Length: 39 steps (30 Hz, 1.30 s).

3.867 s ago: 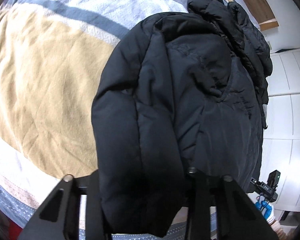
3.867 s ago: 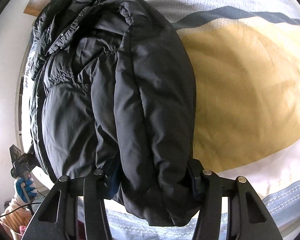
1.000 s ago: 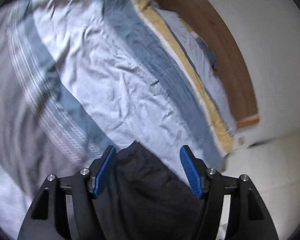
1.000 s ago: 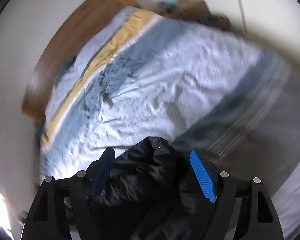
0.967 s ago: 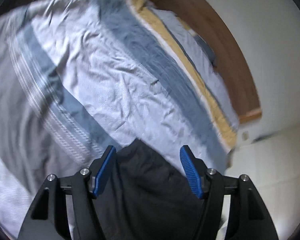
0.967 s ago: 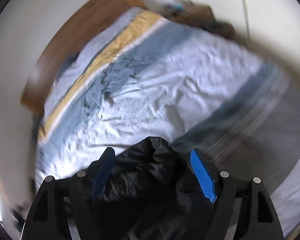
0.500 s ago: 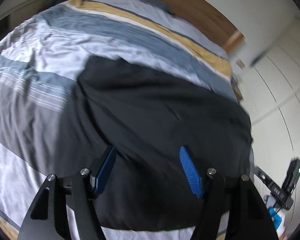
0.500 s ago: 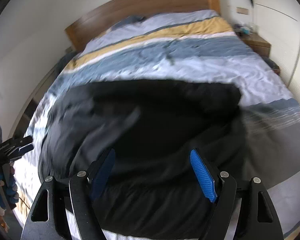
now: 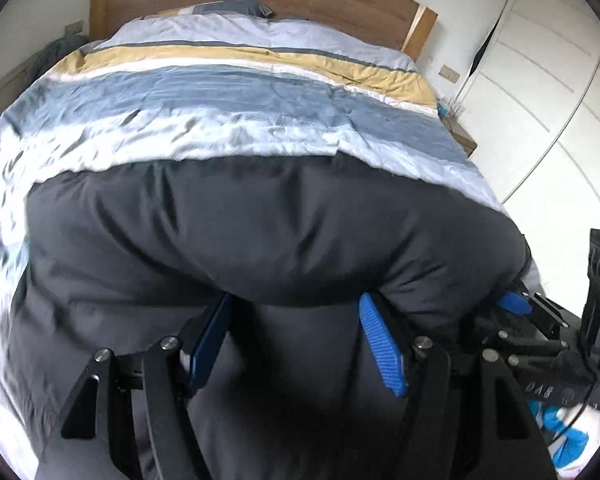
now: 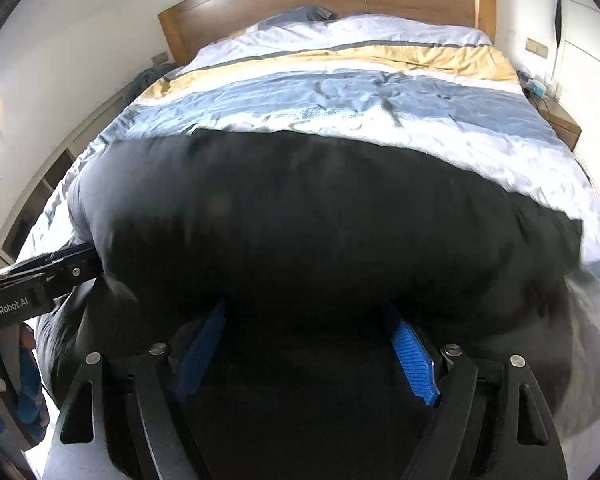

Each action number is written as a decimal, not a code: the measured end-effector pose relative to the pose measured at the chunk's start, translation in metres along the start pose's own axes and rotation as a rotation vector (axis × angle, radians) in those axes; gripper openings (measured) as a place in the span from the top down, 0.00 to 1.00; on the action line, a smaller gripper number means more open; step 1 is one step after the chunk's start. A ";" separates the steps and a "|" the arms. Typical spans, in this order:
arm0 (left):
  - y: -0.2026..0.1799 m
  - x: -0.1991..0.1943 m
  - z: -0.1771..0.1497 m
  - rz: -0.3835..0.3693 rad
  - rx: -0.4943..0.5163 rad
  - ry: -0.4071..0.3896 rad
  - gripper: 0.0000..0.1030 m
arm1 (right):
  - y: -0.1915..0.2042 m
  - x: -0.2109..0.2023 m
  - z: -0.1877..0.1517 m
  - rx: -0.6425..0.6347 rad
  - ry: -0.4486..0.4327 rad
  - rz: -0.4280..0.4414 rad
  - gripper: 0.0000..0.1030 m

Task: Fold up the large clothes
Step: 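Lower the folded coat, open both tools and press it flat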

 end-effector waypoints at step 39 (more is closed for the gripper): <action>0.081 -0.011 -0.004 0.158 -0.001 -0.073 0.29 | -0.010 -0.017 -0.019 -0.001 -0.071 -0.097 0.17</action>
Point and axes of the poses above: each gripper's, at about its wrist camera, not at the fingertips, and x roughly the way its jaws point, y to its left, z to its top, the point moved 8 cm from there along x, roughly the way its jaws point, and after that the axes turned 3 degrees about -x, right-handed, at the moved point
